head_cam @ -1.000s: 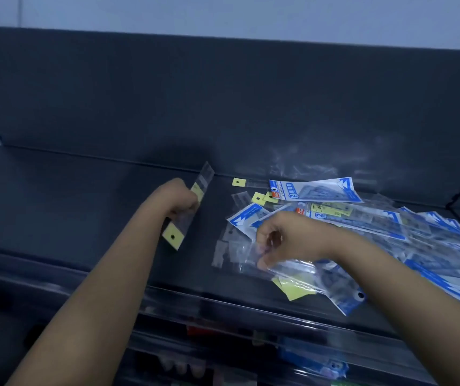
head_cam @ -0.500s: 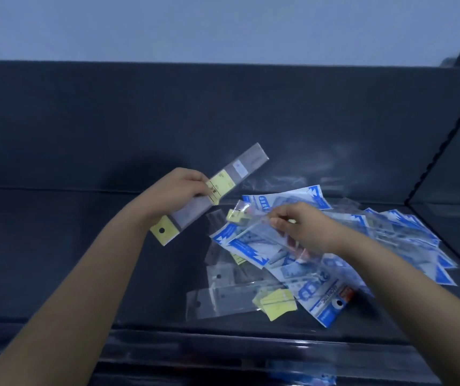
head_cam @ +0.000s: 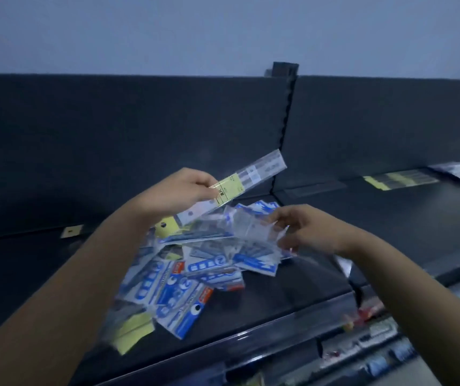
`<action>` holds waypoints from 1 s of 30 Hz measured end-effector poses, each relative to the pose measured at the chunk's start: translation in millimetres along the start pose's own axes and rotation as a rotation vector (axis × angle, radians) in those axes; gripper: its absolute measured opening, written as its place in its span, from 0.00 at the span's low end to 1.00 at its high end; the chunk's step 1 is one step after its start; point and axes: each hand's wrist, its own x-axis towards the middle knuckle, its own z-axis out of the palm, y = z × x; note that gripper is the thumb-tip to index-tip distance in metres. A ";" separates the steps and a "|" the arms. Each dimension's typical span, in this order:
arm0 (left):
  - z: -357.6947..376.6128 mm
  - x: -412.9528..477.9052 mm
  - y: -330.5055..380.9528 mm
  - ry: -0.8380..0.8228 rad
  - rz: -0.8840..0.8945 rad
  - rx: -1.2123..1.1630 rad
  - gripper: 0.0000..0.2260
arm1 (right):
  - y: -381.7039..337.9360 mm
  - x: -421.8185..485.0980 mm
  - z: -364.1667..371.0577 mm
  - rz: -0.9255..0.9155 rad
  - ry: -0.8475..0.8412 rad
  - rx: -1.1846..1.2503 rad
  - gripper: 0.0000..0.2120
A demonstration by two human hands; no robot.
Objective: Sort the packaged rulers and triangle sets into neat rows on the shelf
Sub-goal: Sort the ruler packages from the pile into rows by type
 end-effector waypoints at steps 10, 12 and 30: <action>205.4 81.3 121.3 -0.037 0.073 -0.085 0.04 | 158.6 -94.4 -161.5 -0.072 0.213 -0.221 0.12; 237.1 99.2 140.2 -0.048 0.064 -0.080 0.04 | 184.6 -109.0 -191.6 -0.061 0.233 -0.228 0.13; 431.0 347.3 204.2 -0.075 0.073 -0.001 0.07 | 367.3 -68.7 -375.0 0.016 0.229 -0.205 0.12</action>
